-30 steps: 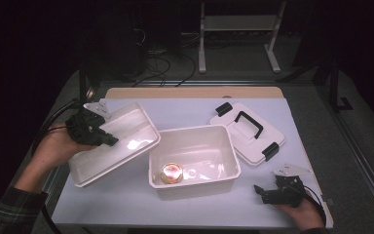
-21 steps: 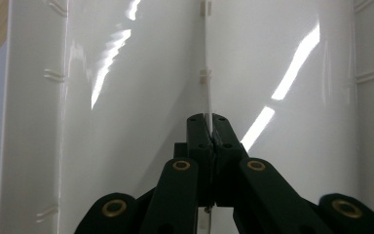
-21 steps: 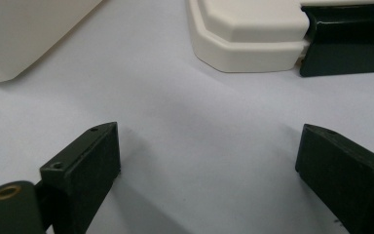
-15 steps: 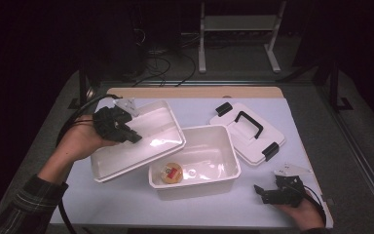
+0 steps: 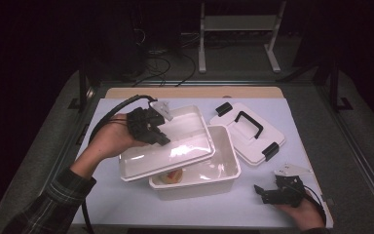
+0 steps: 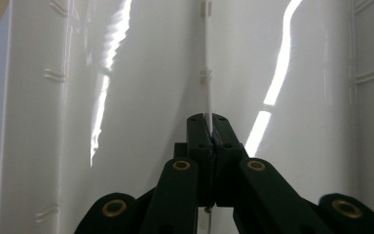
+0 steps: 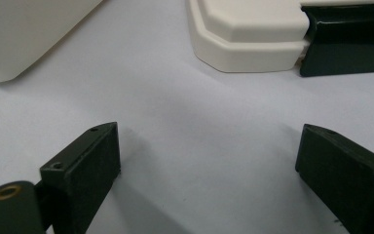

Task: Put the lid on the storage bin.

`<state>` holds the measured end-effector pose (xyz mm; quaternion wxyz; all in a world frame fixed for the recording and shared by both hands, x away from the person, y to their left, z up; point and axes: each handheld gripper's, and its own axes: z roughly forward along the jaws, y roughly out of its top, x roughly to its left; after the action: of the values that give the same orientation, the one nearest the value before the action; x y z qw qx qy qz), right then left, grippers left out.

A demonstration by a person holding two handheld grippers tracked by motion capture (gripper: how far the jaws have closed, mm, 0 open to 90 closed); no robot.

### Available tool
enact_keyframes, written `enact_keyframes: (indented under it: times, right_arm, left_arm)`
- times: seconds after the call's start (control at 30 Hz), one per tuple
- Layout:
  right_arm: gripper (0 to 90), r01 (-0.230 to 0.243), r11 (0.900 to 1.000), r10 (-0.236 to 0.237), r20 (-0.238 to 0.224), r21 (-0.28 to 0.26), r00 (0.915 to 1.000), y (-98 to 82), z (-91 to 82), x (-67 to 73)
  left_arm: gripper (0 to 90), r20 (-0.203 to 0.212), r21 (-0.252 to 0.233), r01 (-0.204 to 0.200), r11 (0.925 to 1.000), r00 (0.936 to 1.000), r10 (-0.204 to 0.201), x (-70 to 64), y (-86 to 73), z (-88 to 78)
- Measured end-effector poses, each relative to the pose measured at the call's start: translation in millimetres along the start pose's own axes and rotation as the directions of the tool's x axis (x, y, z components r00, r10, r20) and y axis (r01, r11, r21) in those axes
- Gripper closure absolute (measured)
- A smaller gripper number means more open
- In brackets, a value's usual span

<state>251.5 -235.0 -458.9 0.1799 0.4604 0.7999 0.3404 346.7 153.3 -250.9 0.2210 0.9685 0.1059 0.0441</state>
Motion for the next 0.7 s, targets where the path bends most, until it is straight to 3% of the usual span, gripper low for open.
enact_keyframes:
  times: [0.47,0.7]
  right_arm:
    - [8.6,-0.003,1.0,0.003,-0.002,0.0,1.0,0.0,-0.1,0.2]
    - [8.5,-0.003,1.0,0.003,-0.002,0.0,1.0,0.0,-0.1,0.1]
  left_arm:
    - [88.7,0.046,-0.017,-0.056,0.9983,0.9974,0.057,-6.8,37.8,30.1]
    - [88.7,0.058,-0.019,-0.063,0.9978,0.9963,0.064,-6.4,43.9,44.6]
